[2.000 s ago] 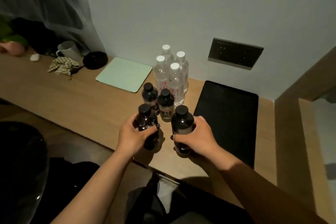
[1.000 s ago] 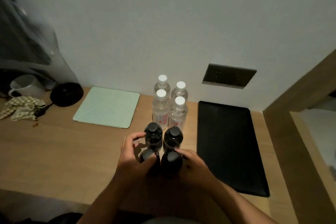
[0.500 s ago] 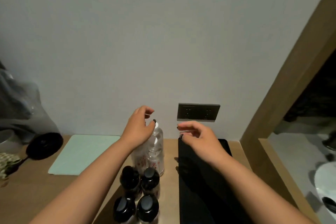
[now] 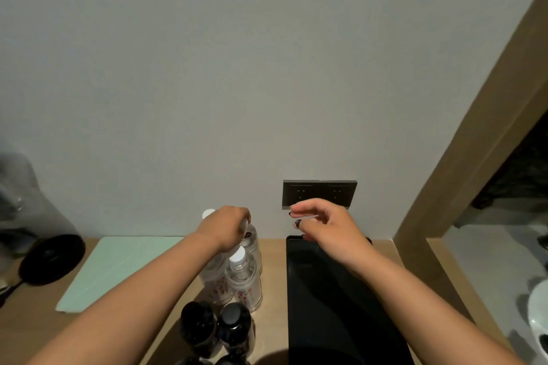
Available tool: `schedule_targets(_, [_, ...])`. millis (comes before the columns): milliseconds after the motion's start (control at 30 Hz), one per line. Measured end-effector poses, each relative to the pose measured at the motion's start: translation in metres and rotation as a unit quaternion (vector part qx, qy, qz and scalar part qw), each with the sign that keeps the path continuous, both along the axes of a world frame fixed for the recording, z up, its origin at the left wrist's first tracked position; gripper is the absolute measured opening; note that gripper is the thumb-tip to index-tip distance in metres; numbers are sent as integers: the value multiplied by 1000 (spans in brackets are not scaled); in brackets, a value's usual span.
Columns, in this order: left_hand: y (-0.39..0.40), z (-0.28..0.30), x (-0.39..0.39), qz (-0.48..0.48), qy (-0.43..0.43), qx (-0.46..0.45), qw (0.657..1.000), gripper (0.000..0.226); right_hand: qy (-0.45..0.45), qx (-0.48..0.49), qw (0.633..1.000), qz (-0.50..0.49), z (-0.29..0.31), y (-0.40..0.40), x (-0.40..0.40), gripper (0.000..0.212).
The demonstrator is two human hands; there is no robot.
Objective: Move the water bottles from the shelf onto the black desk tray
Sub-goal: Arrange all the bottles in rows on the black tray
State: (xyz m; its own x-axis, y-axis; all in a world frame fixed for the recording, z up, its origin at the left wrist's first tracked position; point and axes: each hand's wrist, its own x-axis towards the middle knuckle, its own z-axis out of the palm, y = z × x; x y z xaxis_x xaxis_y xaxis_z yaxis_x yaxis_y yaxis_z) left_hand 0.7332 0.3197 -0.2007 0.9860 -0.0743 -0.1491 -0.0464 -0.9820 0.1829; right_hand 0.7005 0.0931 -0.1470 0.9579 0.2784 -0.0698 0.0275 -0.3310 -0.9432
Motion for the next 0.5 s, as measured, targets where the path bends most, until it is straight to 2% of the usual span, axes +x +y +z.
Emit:
schedule_targets(133, [0,24,-8,-3,-49,-23,999,29,2,-34,999,10,-17,8,9,37])
schedule_targets(233, [-2,53,-13,-5,-122,-98,988,26,-19,-71,997,9,-24,16,18,52])
schedule_targets(367, [-19,89,-19,36,-200,-218,954,20,-51,-87,995,26,-29,28,28,71])
schedule_targets(500, [-48,97,-19,87,-214,-323,918,18,-64,-82,994,32,-32,27,29,70])
